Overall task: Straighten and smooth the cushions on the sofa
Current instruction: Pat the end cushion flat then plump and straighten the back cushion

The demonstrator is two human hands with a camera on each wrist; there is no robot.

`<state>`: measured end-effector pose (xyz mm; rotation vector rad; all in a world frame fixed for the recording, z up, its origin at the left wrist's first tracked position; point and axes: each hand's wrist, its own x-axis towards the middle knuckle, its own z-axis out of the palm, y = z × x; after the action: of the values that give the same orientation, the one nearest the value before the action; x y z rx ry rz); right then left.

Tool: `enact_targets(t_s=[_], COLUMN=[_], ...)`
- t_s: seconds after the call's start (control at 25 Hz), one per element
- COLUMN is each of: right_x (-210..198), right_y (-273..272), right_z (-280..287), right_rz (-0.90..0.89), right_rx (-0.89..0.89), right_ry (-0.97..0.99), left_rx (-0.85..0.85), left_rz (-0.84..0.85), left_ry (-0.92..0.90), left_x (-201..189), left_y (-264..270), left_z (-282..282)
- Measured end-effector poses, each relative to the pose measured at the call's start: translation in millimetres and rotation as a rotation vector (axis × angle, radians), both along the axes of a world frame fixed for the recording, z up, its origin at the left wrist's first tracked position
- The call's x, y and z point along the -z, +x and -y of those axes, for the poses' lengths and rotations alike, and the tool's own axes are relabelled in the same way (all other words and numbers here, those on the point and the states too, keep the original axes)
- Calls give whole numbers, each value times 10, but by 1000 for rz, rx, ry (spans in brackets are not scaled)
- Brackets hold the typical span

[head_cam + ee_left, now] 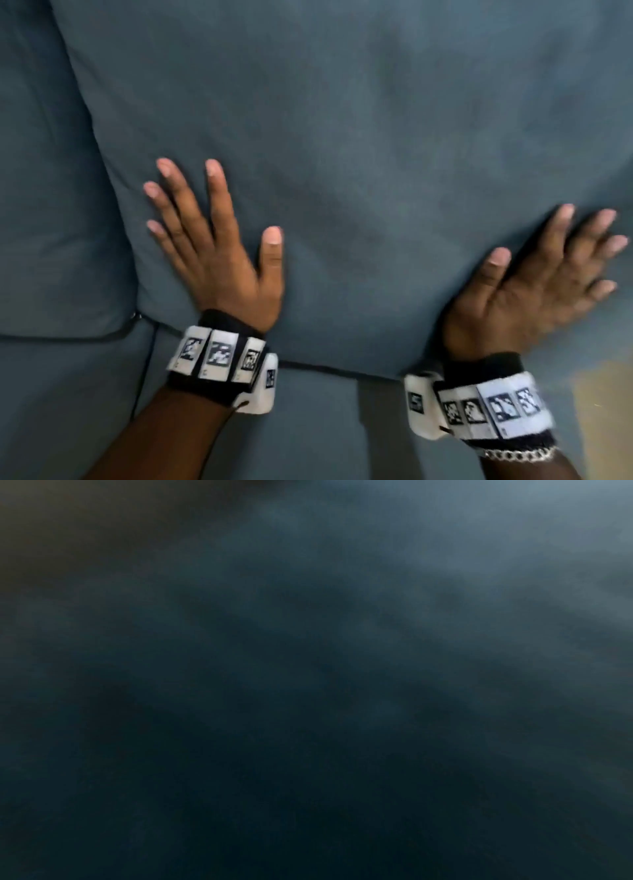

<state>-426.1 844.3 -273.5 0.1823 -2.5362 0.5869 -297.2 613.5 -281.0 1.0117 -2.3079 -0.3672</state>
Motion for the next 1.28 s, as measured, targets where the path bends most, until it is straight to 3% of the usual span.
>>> enact_targets(t_s=[0.12, 0.2, 0.28, 0.36, 0.44, 0.52, 0.6, 0.64, 0.68, 0.8, 0.84, 0.92, 1.0, 1.08, 1.16, 1.28], right_x=[456, 713, 781, 645, 355, 76, -198, -293, -350, -423, -477, -573, -614, -504, -180, 629], right_y=[641, 916, 804, 565, 231, -102, -332, -367, -366, -389, -552, -935, -1159, -1107, -736, 94], right_z=[568, 619, 368, 9, -324, -477, -397, -266, -151, -236, -406, -833, -1091, -1120, -1087, -1289], right_rz=[-71, -102, -128, -124, -78, -20, 37, 59, 53, -46, -77, -36, 75, 83, 54, 78], right_rx=[-299, -517, -608, -555, -407, -189, 43, 61, -8, -485, -524, -341, -151, -116, -167, -382], right_ry=[123, 266, 377, 398, 295, 146, -28, -69, -34, 235, 309, 278, -37, -263, -210, 41], left_rx=[235, 395, 365, 181, -4, 0, 114, 156, 180, 320, 390, 452, 309, 153, 198, 474], left_rz=[86, 185, 261, 249, 144, 123, 148, 165, 192, 320, 359, 379, 310, 230, 234, 304], left_ry=[-129, -257, -287, -125, 60, 123, 80, 57, 38, -68, -134, -236, -196, -123, -98, -159], left_x=[229, 480, 638, 561, 340, 134, -85, -186, -285, -467, -485, -618, -745, -774, -512, 433], left_y=[-41, 105, 315, 423, 336, 53, -322, -495, -662, -939, -967, -1078, -1198, -1264, -1142, -546], left_z=[-551, -605, -404, -207, -217, -486, -981, -1204, -1389, -1698, -1658, -1481, -1327, -1469, -1886, -2567])
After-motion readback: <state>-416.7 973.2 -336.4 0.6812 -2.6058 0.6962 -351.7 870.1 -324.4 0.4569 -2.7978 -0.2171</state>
